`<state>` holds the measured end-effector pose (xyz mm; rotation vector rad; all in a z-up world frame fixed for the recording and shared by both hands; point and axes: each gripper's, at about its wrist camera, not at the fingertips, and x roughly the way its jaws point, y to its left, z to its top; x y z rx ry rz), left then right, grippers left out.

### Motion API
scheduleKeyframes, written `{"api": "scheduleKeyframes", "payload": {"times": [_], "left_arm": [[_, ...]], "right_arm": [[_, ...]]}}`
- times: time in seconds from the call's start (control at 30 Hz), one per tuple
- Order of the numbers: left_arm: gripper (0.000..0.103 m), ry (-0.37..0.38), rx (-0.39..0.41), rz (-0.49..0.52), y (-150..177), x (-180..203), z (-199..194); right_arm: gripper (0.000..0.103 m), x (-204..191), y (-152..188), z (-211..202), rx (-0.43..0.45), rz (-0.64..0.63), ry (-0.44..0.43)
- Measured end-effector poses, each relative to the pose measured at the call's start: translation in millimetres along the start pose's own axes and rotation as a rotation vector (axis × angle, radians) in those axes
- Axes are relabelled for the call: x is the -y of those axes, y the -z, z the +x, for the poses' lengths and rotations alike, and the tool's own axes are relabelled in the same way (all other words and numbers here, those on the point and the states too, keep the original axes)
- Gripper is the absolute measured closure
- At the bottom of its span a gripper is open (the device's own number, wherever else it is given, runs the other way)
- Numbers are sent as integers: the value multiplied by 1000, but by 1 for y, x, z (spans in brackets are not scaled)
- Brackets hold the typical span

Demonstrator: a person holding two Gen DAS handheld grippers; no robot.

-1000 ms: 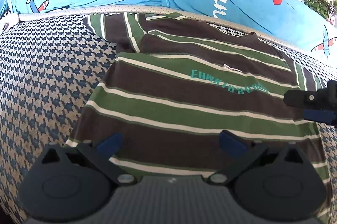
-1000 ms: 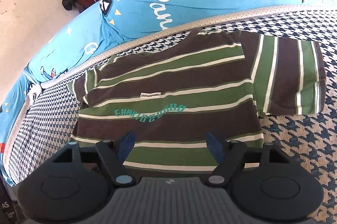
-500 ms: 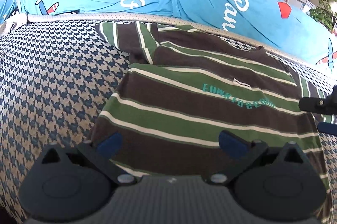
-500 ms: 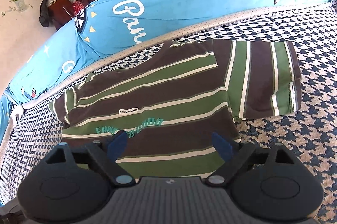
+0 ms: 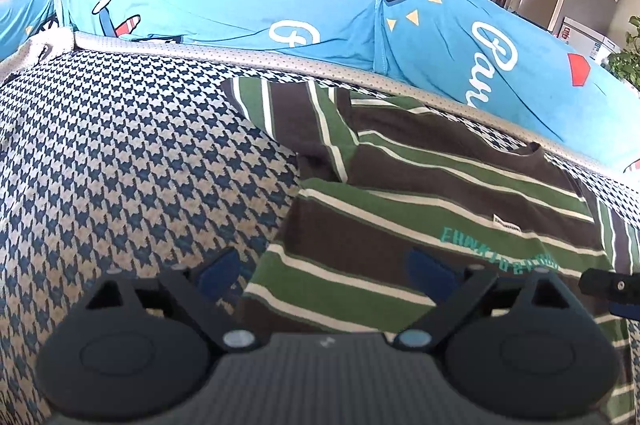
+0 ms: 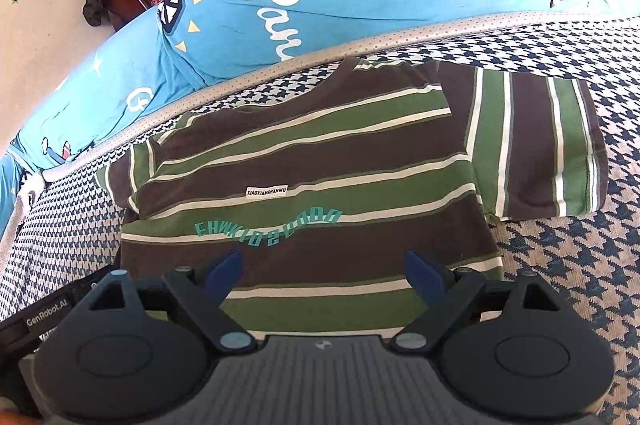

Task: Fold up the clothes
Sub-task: 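Move the left gripper to the unfolded sleeve of the striped shirt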

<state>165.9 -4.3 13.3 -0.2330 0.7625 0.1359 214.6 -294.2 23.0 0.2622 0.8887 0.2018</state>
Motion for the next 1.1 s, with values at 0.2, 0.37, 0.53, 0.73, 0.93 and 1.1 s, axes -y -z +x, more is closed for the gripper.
{"api": "scheduleKeyframes", "payload": {"times": [0.2, 0.37, 0.53, 0.73, 0.93, 1.1], "left_arm": [[8, 0, -21, -3, -8, -8, 12], [8, -2, -16, -12, -14, -15, 17], [8, -3, -13, -26, -21, -23, 23], [8, -5, -6, -43, -31, -29, 33], [8, 12, -6, -67, -46, -31, 49], [4, 28, -7, -79, -59, -32, 63]], "right_arm": [[14, -8, -2, 4, 9, -24, 1], [14, -11, -3, 11, -7, -15, 14], [14, -19, -2, 19, -26, -34, 14], [14, -30, -1, 25, -42, -66, 9], [14, -35, 0, 29, -54, -79, 1], [14, -37, 2, 33, -71, -85, 0]]}}
